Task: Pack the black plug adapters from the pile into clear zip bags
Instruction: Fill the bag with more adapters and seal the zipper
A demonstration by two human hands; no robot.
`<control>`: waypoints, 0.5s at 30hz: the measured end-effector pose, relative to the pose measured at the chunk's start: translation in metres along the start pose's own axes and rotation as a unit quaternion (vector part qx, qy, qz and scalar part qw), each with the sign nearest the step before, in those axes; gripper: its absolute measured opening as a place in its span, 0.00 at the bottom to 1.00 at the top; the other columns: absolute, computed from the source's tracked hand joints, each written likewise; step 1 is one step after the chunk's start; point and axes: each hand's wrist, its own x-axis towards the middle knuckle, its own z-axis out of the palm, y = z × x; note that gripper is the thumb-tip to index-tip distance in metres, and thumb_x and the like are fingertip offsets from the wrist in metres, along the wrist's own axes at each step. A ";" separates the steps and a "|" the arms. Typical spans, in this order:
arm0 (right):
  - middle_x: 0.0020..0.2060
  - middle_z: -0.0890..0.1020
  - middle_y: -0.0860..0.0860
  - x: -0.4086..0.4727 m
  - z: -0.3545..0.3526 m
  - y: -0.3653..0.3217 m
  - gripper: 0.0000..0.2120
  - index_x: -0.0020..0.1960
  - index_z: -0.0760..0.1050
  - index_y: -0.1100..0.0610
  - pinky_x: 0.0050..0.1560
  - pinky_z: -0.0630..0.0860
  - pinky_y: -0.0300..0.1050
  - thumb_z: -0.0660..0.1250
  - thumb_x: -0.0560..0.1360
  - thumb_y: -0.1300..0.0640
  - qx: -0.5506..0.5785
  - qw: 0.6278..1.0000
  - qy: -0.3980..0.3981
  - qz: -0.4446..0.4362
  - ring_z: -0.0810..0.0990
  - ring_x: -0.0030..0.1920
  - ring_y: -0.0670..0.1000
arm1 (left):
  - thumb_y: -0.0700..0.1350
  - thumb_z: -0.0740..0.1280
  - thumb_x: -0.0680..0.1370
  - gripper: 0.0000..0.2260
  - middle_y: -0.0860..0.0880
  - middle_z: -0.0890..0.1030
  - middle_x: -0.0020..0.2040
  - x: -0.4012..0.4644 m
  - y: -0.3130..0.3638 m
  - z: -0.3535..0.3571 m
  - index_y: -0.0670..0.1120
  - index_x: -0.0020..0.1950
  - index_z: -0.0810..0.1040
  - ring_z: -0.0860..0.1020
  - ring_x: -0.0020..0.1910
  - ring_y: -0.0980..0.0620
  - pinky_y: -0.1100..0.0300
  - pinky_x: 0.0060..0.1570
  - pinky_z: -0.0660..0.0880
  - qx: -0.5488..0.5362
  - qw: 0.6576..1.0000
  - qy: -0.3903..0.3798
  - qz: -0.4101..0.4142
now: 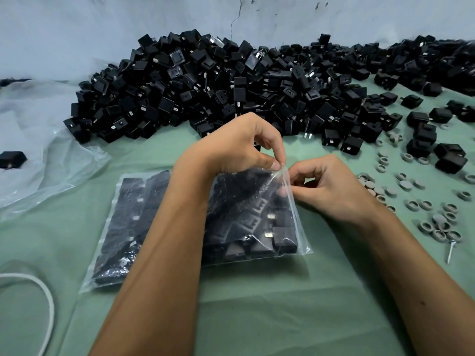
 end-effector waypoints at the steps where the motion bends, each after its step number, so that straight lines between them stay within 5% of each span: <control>1: 0.38 0.85 0.53 0.000 0.001 0.000 0.05 0.48 0.88 0.55 0.39 0.76 0.43 0.79 0.72 0.58 -0.008 1.000 0.007 -0.004 0.78 0.35 0.52 | 0.40 0.78 0.73 0.04 0.47 0.85 0.54 0.000 0.001 0.000 0.47 0.46 0.88 0.79 0.60 0.52 0.61 0.58 0.76 -0.001 1.000 -0.001 0.001; 7: 0.44 0.85 0.56 0.003 0.013 -0.003 0.04 0.47 0.88 0.56 0.49 0.78 0.64 0.79 0.72 0.58 -0.026 0.999 0.027 -0.029 0.81 0.44 0.63 | 0.40 0.78 0.74 0.03 0.47 0.85 0.53 0.001 0.004 0.003 0.47 0.46 0.88 0.80 0.58 0.52 0.61 0.56 0.76 0.004 1.000 -0.006 0.005; 9: 0.43 0.86 0.52 0.003 0.019 -0.003 0.05 0.47 0.89 0.54 0.50 0.79 0.61 0.80 0.71 0.58 -0.024 0.998 0.055 -0.023 0.83 0.45 0.58 | 0.39 0.78 0.74 0.03 0.48 0.85 0.52 0.001 0.003 0.002 0.46 0.46 0.88 0.81 0.57 0.53 0.61 0.56 0.77 0.000 1.000 -0.006 0.008; 15: 0.30 0.80 0.52 0.004 0.034 -0.002 0.11 0.34 0.84 0.52 0.30 0.75 0.52 0.83 0.66 0.48 -0.059 0.984 0.167 0.028 0.75 0.30 0.56 | 0.39 0.78 0.74 0.04 0.50 0.85 0.49 0.004 -0.002 0.004 0.48 0.44 0.87 0.82 0.54 0.54 0.53 0.57 0.81 -0.008 1.000 -0.001 0.001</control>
